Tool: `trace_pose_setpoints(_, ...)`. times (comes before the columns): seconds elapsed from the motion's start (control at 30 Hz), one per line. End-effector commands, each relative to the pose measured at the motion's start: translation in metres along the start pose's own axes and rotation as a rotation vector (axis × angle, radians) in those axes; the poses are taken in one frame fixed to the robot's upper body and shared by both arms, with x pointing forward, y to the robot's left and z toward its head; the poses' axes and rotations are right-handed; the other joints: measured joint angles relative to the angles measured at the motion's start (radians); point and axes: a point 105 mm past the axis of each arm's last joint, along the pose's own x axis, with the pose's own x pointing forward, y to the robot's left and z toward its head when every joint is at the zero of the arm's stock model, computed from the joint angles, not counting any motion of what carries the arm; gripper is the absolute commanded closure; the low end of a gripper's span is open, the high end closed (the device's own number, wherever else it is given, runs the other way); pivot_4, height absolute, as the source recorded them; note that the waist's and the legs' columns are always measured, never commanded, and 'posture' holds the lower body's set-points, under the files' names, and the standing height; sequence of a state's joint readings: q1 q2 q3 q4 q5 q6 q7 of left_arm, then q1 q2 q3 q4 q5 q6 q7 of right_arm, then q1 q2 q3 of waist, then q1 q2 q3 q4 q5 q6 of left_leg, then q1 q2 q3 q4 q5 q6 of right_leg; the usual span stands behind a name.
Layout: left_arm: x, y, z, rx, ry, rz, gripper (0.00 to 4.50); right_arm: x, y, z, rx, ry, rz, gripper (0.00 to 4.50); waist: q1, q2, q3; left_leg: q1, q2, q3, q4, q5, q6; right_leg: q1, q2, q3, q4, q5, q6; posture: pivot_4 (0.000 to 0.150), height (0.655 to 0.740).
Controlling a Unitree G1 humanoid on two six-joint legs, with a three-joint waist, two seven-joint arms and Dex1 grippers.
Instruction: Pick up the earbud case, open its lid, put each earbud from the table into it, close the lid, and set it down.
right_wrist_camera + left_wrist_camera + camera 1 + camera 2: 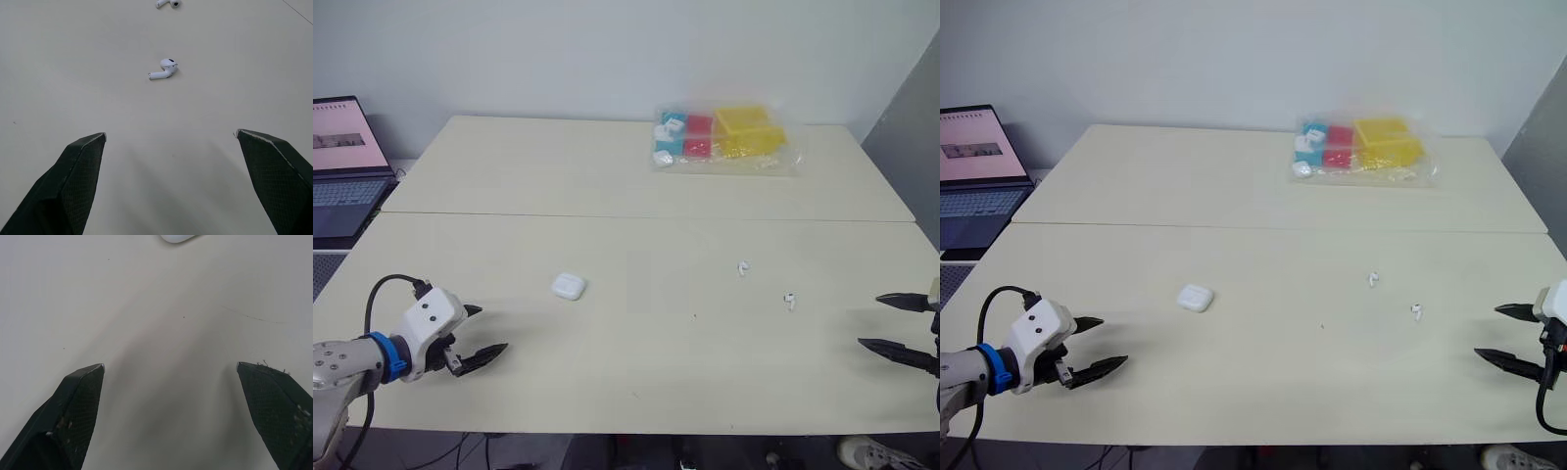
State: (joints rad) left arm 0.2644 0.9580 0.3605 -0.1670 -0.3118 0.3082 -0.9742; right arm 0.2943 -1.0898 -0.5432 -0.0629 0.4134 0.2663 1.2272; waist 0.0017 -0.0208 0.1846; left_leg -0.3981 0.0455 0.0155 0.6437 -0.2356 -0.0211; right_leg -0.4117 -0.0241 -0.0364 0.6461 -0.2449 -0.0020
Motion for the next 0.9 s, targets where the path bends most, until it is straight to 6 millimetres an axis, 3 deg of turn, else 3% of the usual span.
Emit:
trace_pose_setpoints(0.03,-0.004,0.005,0.011,0.034,-0.036,0.006,0.0,-0.001,0.001,0.007,-0.032,-0.014,0.0,0.03,0.0,0.0,0.0,0.0,0.0,0.0,0.0,0.0,0.0,0.0,0.0,0.0,0.0,0.0,0.0,0.15,0.7359)
trace_pose_setpoints(0.2,-0.003,0.01,0.017,0.038,-0.065,-0.004,0.0,0.002,0.006,0.006,-0.026,-0.018,0.006,0.03,0.001,0.0,0.0,0.0,0.0,0.0,0.0,0.0,0.0,0.0,0.0,0.0,0.0,0.0,0.0,0.15,0.7359)
trace_pose_setpoints(0.9,-0.002,-0.002,0.029,-0.055,-0.158,-0.017,0.0,0.002,0.009,0.012,-0.02,-0.032,0.006,0.03,0.0,0.0,0.0,0.001,0.0,0.002,0.001,0.0,0.0,0.0,0.002,0.001,0.001,0.001,0.001,0.15,0.7359)
